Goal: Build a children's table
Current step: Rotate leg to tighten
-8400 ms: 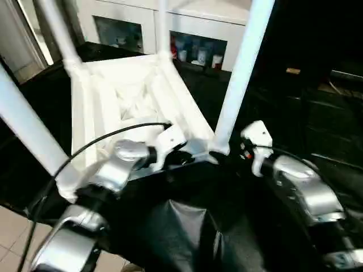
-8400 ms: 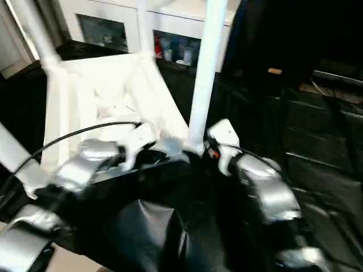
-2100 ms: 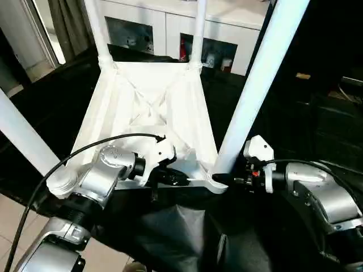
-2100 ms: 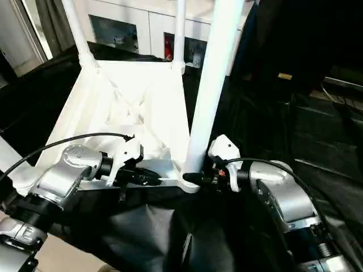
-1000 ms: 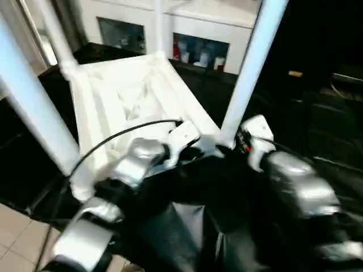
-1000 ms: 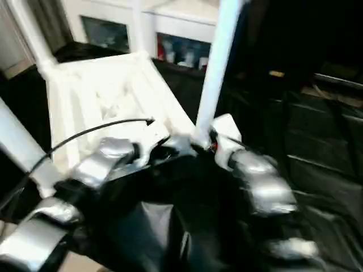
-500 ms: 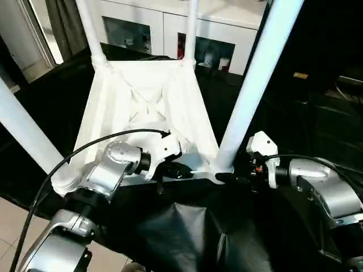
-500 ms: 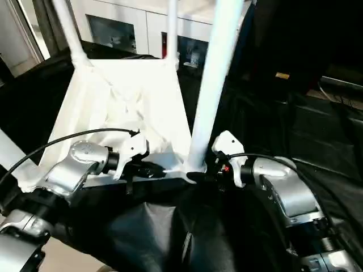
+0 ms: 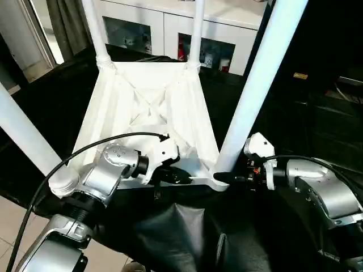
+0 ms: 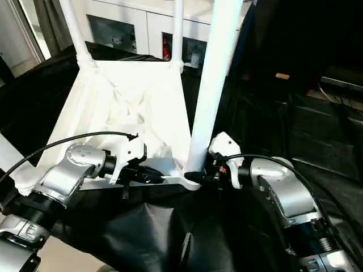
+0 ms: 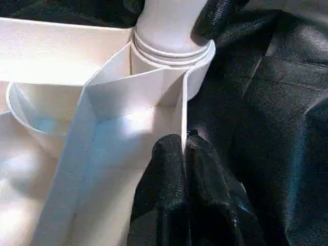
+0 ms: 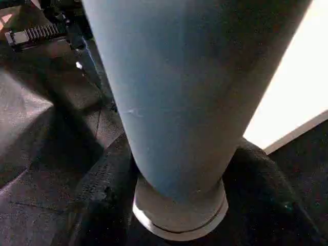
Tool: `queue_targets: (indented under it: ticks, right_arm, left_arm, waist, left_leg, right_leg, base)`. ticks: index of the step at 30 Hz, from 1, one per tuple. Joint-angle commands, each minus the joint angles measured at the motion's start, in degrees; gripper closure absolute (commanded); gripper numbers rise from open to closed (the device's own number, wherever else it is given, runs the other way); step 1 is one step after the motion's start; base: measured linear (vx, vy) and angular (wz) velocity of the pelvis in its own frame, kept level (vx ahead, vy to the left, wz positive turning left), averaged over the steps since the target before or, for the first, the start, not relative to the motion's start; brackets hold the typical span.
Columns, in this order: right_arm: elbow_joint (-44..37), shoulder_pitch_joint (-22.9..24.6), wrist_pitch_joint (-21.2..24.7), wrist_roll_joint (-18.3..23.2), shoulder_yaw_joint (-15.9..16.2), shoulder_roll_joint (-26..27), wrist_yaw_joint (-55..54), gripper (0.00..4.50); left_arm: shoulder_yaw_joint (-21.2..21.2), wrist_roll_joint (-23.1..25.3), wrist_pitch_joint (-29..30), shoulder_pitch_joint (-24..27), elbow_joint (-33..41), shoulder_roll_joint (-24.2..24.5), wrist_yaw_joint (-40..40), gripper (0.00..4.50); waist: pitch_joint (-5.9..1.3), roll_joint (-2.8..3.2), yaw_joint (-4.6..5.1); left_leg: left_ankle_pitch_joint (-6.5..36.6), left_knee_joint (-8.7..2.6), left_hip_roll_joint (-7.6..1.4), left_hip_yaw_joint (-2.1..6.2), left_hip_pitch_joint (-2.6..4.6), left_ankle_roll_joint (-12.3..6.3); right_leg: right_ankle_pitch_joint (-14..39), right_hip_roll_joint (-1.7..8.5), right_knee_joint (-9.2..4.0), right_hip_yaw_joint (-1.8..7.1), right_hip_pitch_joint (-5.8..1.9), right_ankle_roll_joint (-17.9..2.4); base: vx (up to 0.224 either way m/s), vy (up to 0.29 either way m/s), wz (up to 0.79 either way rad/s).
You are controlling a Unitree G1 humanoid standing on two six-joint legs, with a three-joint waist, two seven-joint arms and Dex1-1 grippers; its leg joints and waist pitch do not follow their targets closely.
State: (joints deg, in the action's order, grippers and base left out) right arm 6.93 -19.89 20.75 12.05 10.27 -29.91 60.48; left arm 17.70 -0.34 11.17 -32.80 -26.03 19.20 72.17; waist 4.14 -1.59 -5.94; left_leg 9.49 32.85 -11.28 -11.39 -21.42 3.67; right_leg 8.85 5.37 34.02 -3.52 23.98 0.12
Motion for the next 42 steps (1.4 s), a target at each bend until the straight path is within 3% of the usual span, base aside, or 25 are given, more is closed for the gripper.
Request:
queue_targets:
  ticks: [1,6,8,10,11,12,13,15,16,17,18,20,21,22,24,25,29,33,38,39,40,42]
  right_arm:
    - [-0.2,0.7,-0.2,0.3,0.8,-0.1,0.9,2.43]
    - [1.0,0.9,0.2,-1.2,0.6,1.3,-3.0,2.54]
    - [3.8,0.8,0.7,-4.5,-0.2,4.4,-11.7,2.56]
    - [5.1,0.6,1.5,-5.1,-1.0,6.3,-15.5,2.56]
    - [6.0,0.5,2.0,-5.4,-1.8,7.9,-18.6,2.56]
    - [8.9,-0.2,3.9,-5.4,-5.5,14.0,-29.4,2.57]
    - [9.7,-0.4,4.4,-5.4,-6.6,15.8,-32.7,2.57]
    - [10.9,-0.9,4.9,-5.7,-7.7,18.3,-37.0,2.57]
    - [11.9,-1.4,4.8,-6.1,-8.3,20.2,-40.6,2.57]
    - [13.1,-2.2,4.8,-5.8,-9.0,23.1,-44.0,2.57]
    - [13.8,-2.7,4.7,-5.6,-9.3,24.7,-45.8,2.57]
    - [14.4,-3.3,4.3,-5.7,-9.2,26.3,-47.3,2.57]
    - [14.5,-4.2,2.2,-7.5,-6.4,27.6,-46.7,2.57]
    - [14.4,-4.4,1.2,-8.4,-5.0,27.6,-45.9,2.57]
    - [14.5,-4.6,0.2,-8.9,-5.1,28.2,-46.0,2.57]
    - [14.6,-4.7,0.1,-8.3,-6.1,28.4,-46.2,2.22]
    - [14.6,-5.8,-1.6,-5.8,-9.5,27.2,-45.5,1.85]
    - [13.5,-6.3,-2.5,-5.3,-10.2,24.4,-41.6,1.53]
    - [7.4,-3.6,-0.3,-3.1,-8.6,15.7,-28.4,1.15]
    - [4.5,-1.8,0.6,-2.2,-7.7,12.0,-23.7,0.98]
    - [4.1,-1.5,0.7,-2.1,-7.6,11.5,-23.0,0.98]
    - [-0.2,1.7,1.1,-0.4,-7.1,6.1,-16.6,0.98]
  left_arm:
    - [-0.9,-3.6,-0.4,-0.3,2.5,-1.3,0.5,4.50]
    - [-1.4,-3.2,-0.6,-0.4,2.0,-1.7,-1.2,4.50]
    - [-2.1,-1.4,-0.5,-1.2,-0.3,-3.0,-6.1,4.50]
    - [-2.4,-0.1,-0.3,-1.9,-2.0,-3.8,-9.3,4.50]
    - [-2.7,0.9,0.1,-2.5,-3.4,-4.6,-12.3,4.50]
    - [-4.3,2.9,1.5,-5.0,-7.9,-7.8,-22.2,4.50]
    - [-4.9,3.3,1.9,-5.7,-9.3,-8.8,-25.2,4.50]
    - [-5.5,3.7,2.3,-6.8,-11.1,-10.4,-28.9,4.50]
    - [-5.7,3.9,2.6,-7.6,-12.2,-11.7,-31.3,4.50]
    - [-5.7,4.1,2.8,-8.5,-13.5,-13.5,-34.2,4.50]
    - [-5.6,4.2,2.8,-8.9,-14.2,-14.5,-35.7,4.50]
    - [-5.5,4.3,2.9,-9.4,-15.0,-15.6,-37.2,4.50]
    - [-4.4,5.0,1.2,-10.1,-15.9,-17.0,-36.4,4.50]
    - [-3.8,5.2,0.2,-10.2,-16.1,-17.4,-35.4,4.50]
    - [-3.1,5.5,-0.9,-10.7,-16.7,-17.5,-34.0,4.50]
    - [-2.9,5.6,-1.4,-10.8,-16.8,-17.3,-33.3,4.50]
    - [-2.2,5.5,-2.5,-10.7,-16.9,-15.6,-30.7,4.50]
    - [-2.0,5.3,-3.4,-10.4,-16.8,-14.5,-28.4,4.50]
    - [-1.7,5.1,-5.8,-9.5,-15.8,-13.0,-24.9,4.50]
    - [-1.5,4.7,-6.9,-9.1,-15.3,-12.4,-22.9,4.50]
    - [-1.5,4.6,-7.2,-9.0,-15.2,-12.4,-22.6,4.50]
    - [-1.3,3.9,-7.9,-8.4,-14.3,-11.7,-20.2,4.50]
  waist:
    - [-3.71,-0.94,0.09]
    - [-3.53,-1.10,0.19]
    - [-3.45,-1.04,0.44]
    - [-3.34,-1.14,0.95]
    - [-3.24,-1.16,1.16]
    - [-3.21,-0.76,1.20]
    - [-2.96,-0.95,1.46]
    - [-3.20,-1.02,1.44]
    - [-3.05,-0.84,1.47]
    - [-3.16,-0.44,1.41]
    - [-3.14,-0.66,1.70]
    - [-3.19,-0.51,1.70]
    - [-3.22,-0.12,1.66]
    - [-3.27,-0.30,1.69]
    - [-3.35,-0.32,1.65]
    - [-3.41,-0.36,1.63]
    - [-3.31,-0.35,1.54]
    - [-3.31,-0.54,1.49]
    - [-3.51,-0.71,0.88]
    - [-3.44,-0.79,0.72]
    - [-3.47,-0.76,0.35]
    - [-3.49,-0.90,0.46]
  left_leg:
    - [11.4,-3.39,-1.92,0.74,0.74,-3.80]
    - [11.9,-3.46,-1.88,0.74,0.71,-3.64]
    - [12.6,-3.58,-1.81,0.78,0.73,-2.75]
    - [13.8,-3.74,-1.61,0.90,0.63,-1.65]
    - [14.9,-3.80,-1.59,1.00,0.69,-1.21]
    - [15.4,-3.79,-1.53,1.02,0.75,-0.95]
    - [17.4,-3.72,-1.27,0.93,1.06,-0.09]
    - [17.8,-3.96,-1.29,1.43,1.08,0.42]
    - [17.9,-4.00,-1.30,1.28,1.20,0.04]
    - [18.1,-4.07,-1.31,1.46,1.17,0.21]
    - [18.1,-4.15,-1.28,1.37,0.90,0.15]
    - [18.9,-4.21,-1.28,1.48,1.15,0.51]
    - [19.0,-4.27,-1.31,1.55,1.11,0.50]
    - [19.2,-4.26,-1.27,1.44,1.11,0.31]
    - [18.2,-4.35,-1.32,1.45,0.90,-0.30]
    - [17.7,-4.30,-1.30,1.31,0.92,-0.70]
    - [17.2,-4.32,-1.32,1.17,0.94,-1.35]
    - [16.8,-4.37,-1.41,1.20,0.85,-1.74]
    - [13.4,-4.02,-1.57,1.03,0.70,-3.32]
    - [12.4,-3.98,-1.56,1.00,0.56,-3.89]
    - [12.1,-3.82,-1.73,0.88,0.82,-4.47]
    - [11.7,-3.78,-1.70,0.88,0.52,-5.02]
  right_leg:
    - [15.8,2.92,-3.73,2.31,-2.81,-11.3]
    - [17.0,2.90,-3.88,2.32,-2.73,-10.8]
    - [18.8,2.89,-4.10,2.26,-2.52,-10.3]
    - [21.4,2.83,-4.46,2.13,-2.55,-9.3]
    - [23.4,2.91,-4.69,2.11,-2.50,-8.6]
    - [24.3,2.92,-4.77,2.17,-2.36,-8.3]
    - [27.8,2.79,-5.34,2.06,-1.86,-7.5]
    - [31.4,3.14,-5.74,1.78,-2.32,-5.6]
    - [30.6,2.90,-6.03,1.97,-1.91,-5.2]
    - [29.7,3.00,-5.85,1.91,-2.02,-5.5]
    - [29.1,2.88,-5.84,1.98,-2.02,-5.5]
    - [28.2,2.83,-5.86,1.89,-1.99,-5.7]
    - [27.5,2.83,-5.78,1.90,-2.09,-5.8]
    - [26.5,2.77,-5.93,1.91,-2.06,-5.6]
    - [23.9,2.79,-5.56,2.02,-2.34,-6.3]
    - [22.6,2.76,-5.48,2.08,-2.37,-6.7]
    - [21.9,2.82,-5.42,2.13,-2.43,-7.6]
    - [22.3,2.90,-5.41,2.11,-2.57,-7.6]
    - [17.5,2.80,-4.81,2.19,-2.87,-8.4]
    - [15.8,2.80,-4.63,2.18,-3.05,-9.0]
    - [14.9,2.85,-4.63,2.26,-2.97,-9.4]
    - [14.0,2.87,-4.39,2.21,-3.17,-10.2]
  base:
    - [0.000,0.000,0.00]
    - [0.000,0.000,0.00]
    - [0.000,0.000,0.00]
    - [0.000,0.000,0.00]
    - [0.000,0.000,0.00]
    - [0.000,0.000,0.00]
    - [0.000,0.000,0.00]
    - [0.000,0.000,0.00]
    - [0.000,0.000,0.00]
    - [0.000,0.000,0.00]
    - [0.000,0.000,0.00]
    - [0.000,0.000,0.00]
    - [0.000,0.000,0.00]
    - [0.000,0.000,0.00]
    - [0.000,0.000,0.00]
    - [0.000,0.000,0.00]
    - [0.000,0.000,0.00]
    - [0.000,0.000,0.00]
    - [0.000,0.000,0.00]
    - [0.000,0.000,0.00]
    - [0.000,0.000,0.00]
    - [0.000,0.000,0.00]
